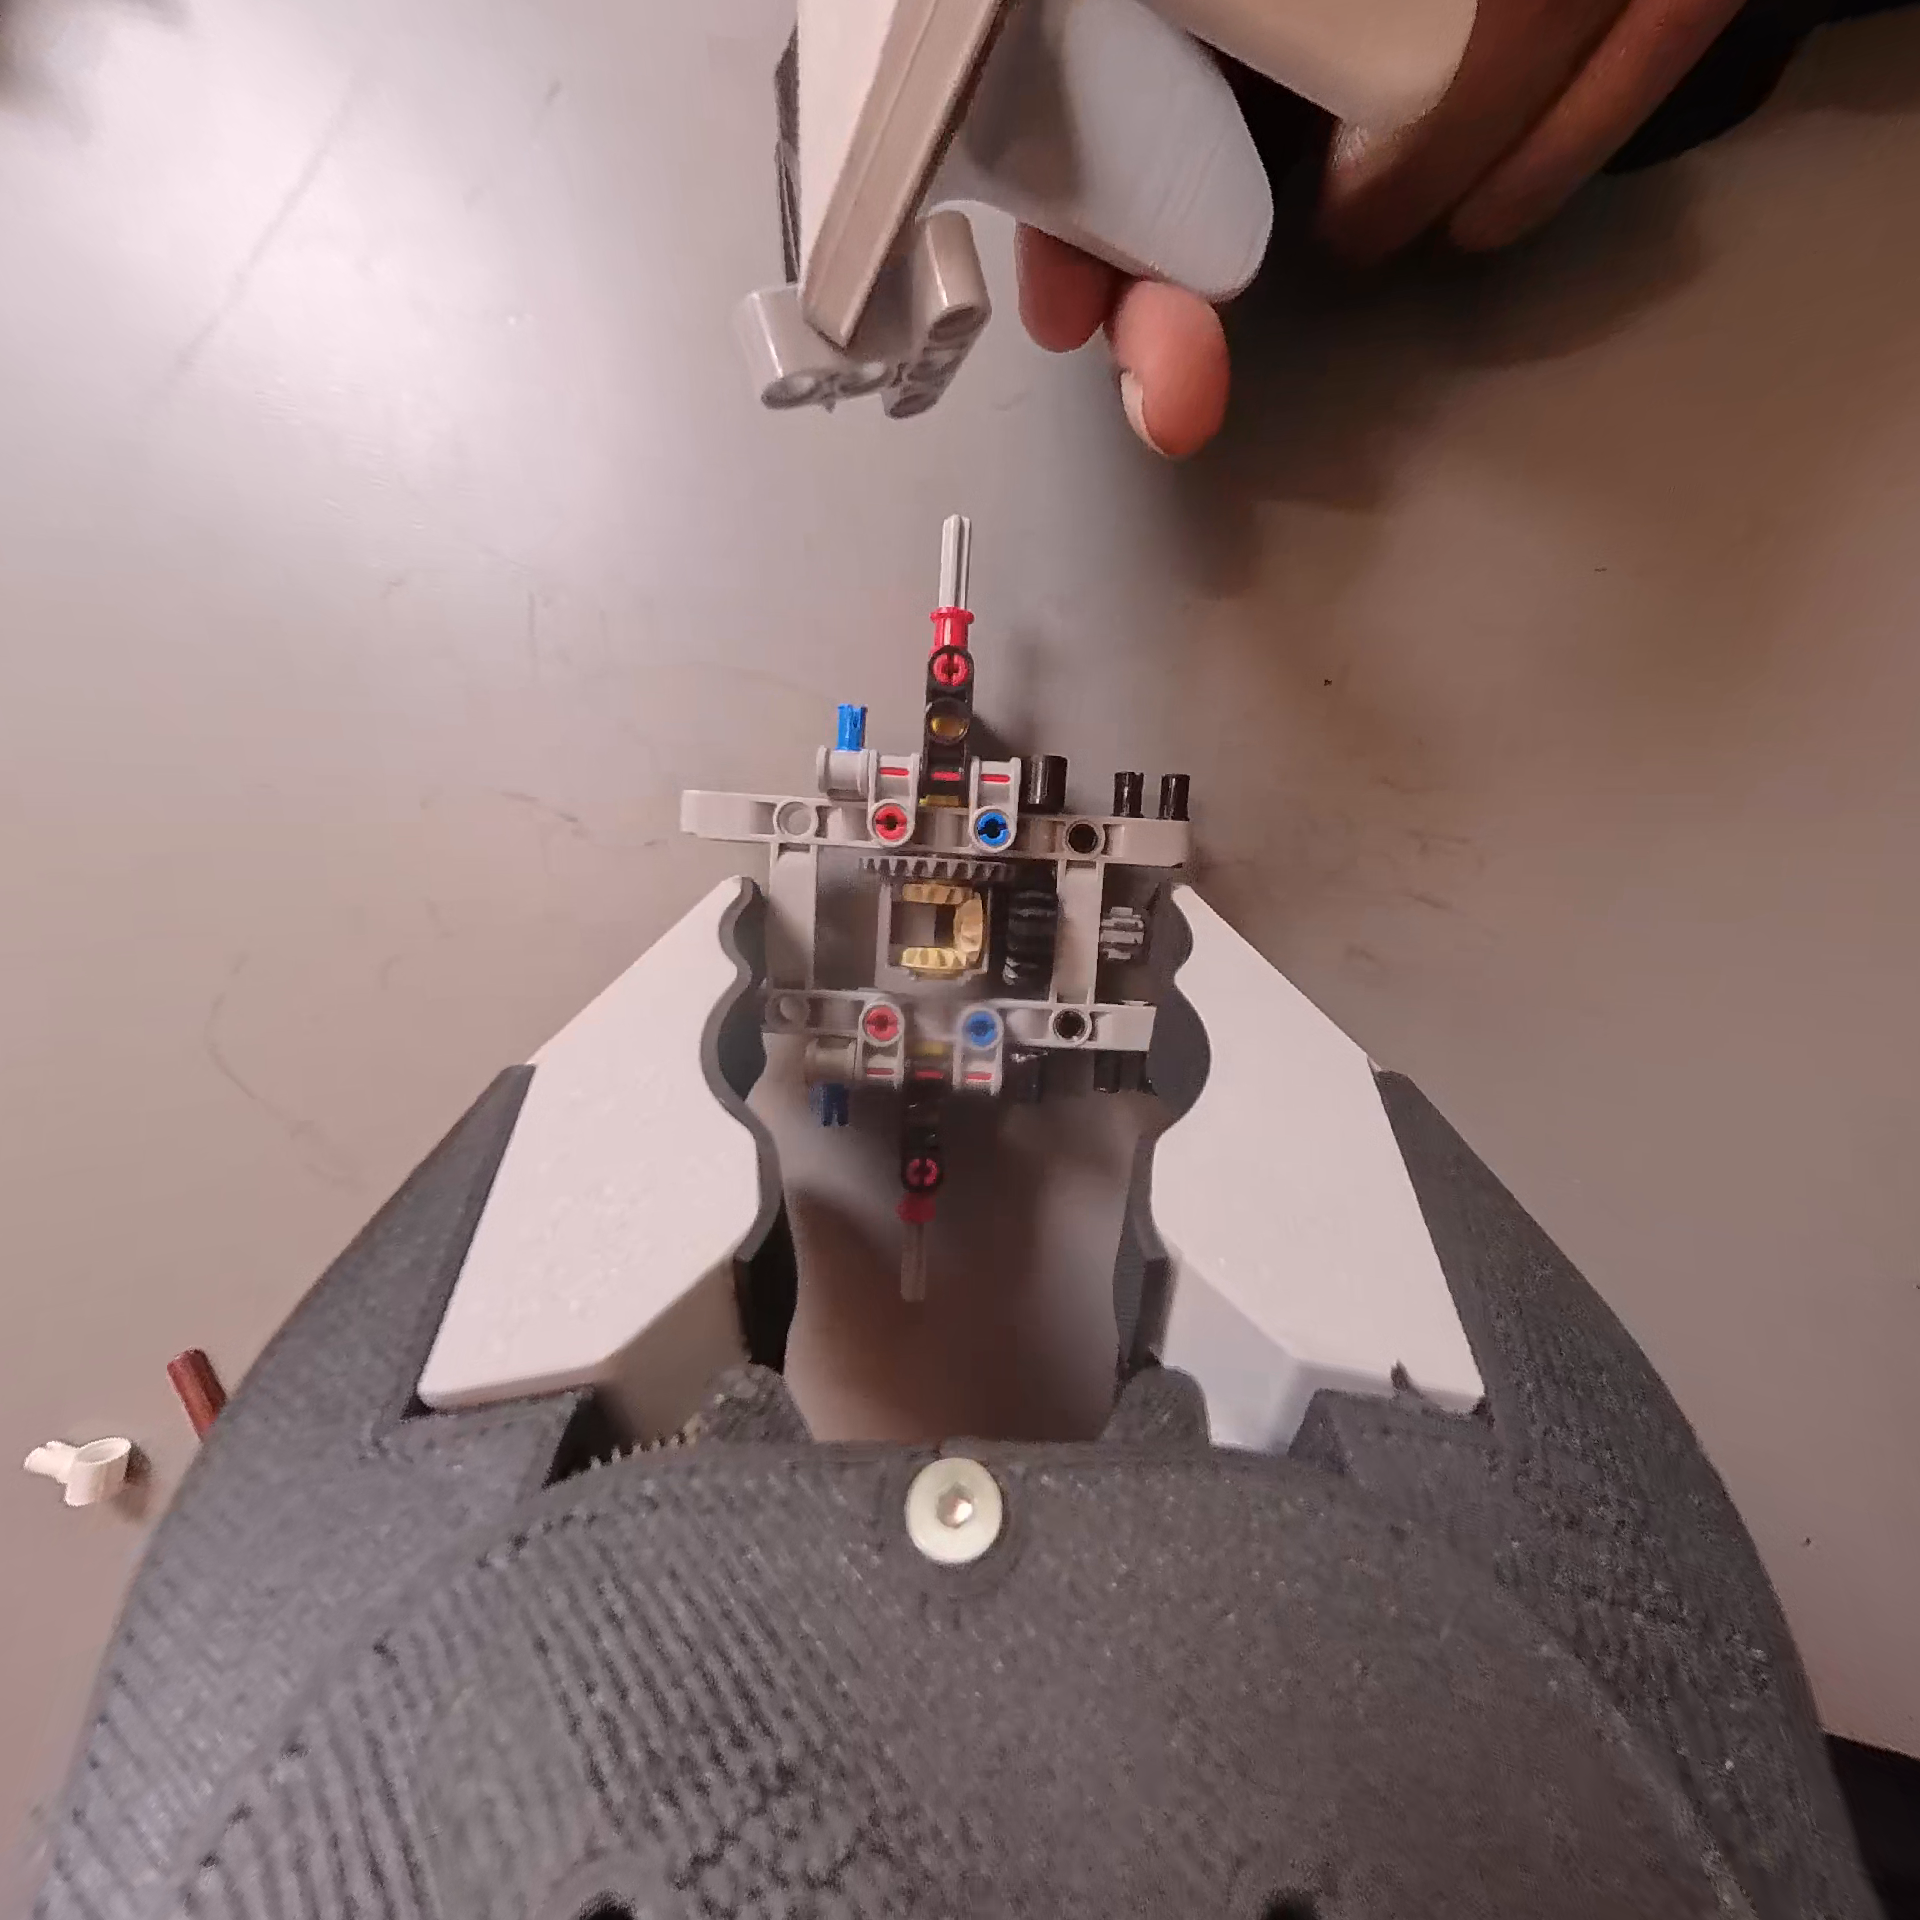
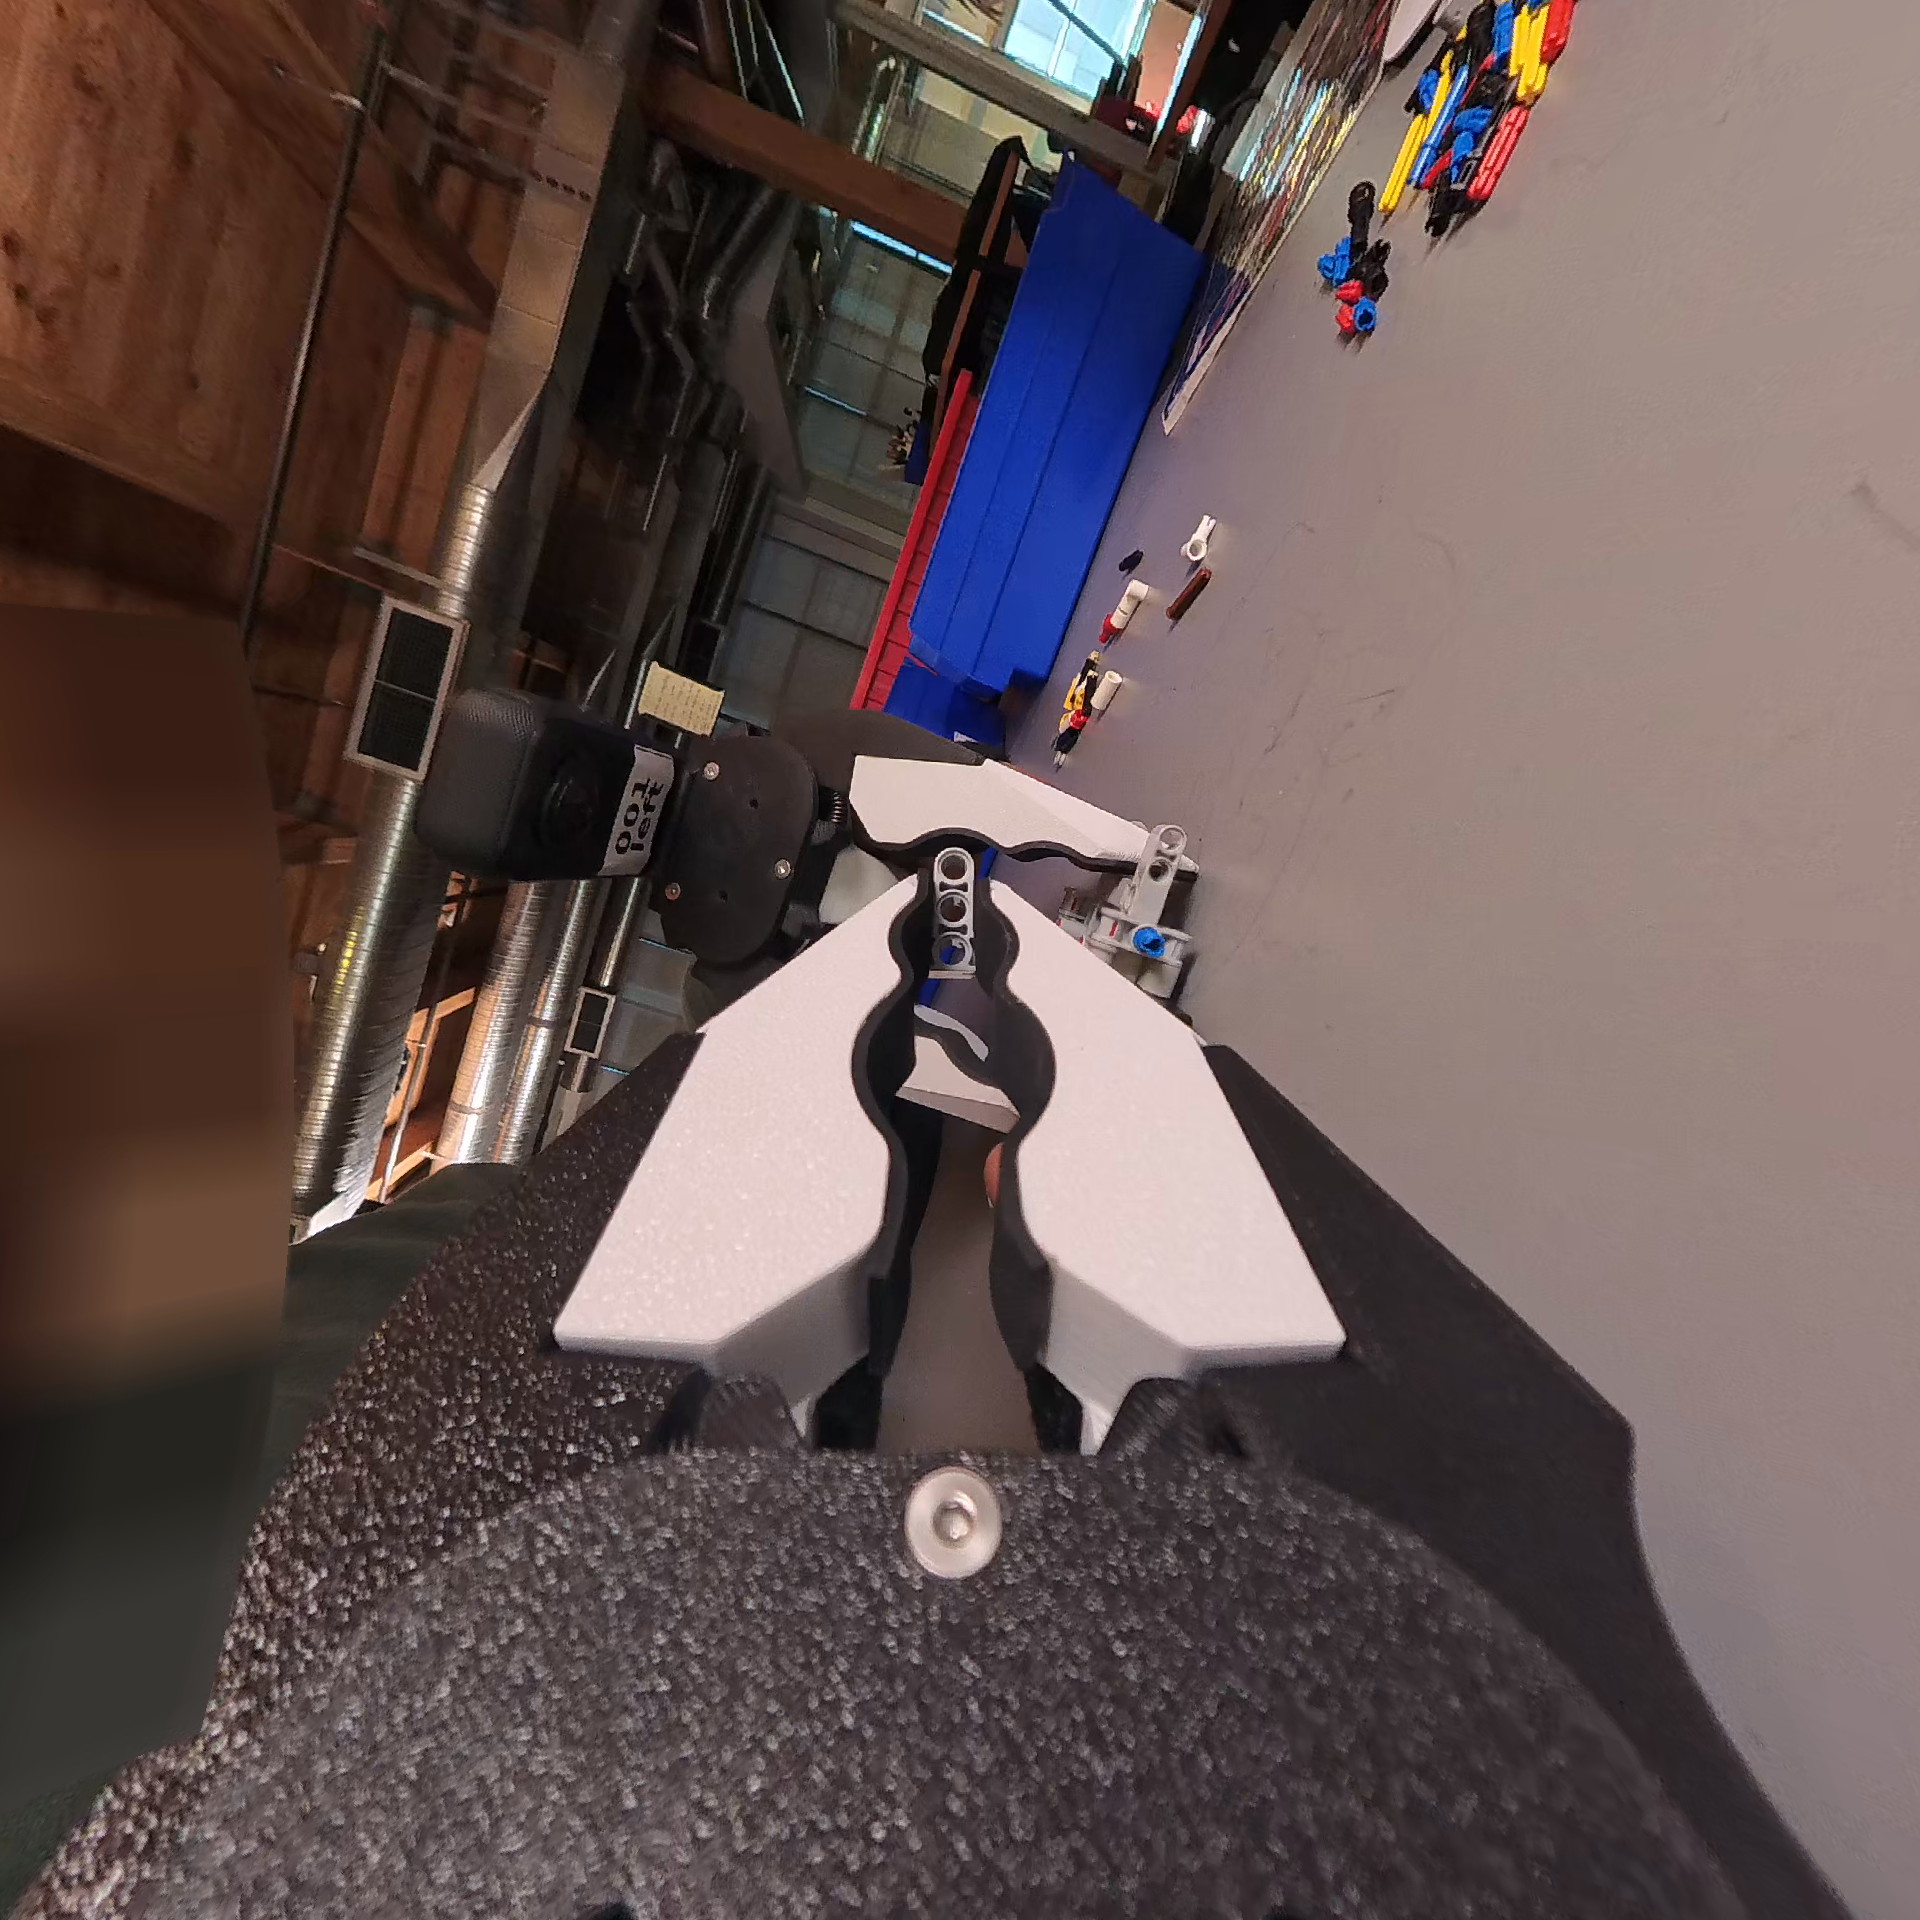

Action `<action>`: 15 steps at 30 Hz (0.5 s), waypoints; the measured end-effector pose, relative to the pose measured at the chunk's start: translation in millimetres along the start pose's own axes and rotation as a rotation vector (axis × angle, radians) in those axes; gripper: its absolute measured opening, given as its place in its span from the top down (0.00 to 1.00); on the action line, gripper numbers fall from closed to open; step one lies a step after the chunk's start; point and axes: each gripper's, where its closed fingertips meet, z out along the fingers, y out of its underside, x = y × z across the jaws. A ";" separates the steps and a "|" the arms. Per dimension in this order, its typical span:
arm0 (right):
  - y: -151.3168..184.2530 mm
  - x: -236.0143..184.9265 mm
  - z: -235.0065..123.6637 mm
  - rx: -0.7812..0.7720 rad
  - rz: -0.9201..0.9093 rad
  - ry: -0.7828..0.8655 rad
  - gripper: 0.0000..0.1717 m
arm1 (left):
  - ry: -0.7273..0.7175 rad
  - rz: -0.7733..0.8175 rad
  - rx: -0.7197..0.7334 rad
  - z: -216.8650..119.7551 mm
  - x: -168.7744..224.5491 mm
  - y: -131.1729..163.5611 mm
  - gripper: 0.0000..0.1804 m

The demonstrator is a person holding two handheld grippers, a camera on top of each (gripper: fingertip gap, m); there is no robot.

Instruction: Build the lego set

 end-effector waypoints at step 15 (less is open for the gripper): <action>-7.0 1.9 -4.2 0.037 -0.037 0.032 0.97 | -0.220 -0.103 0.356 -22.0 -28.6 -26.9 0.61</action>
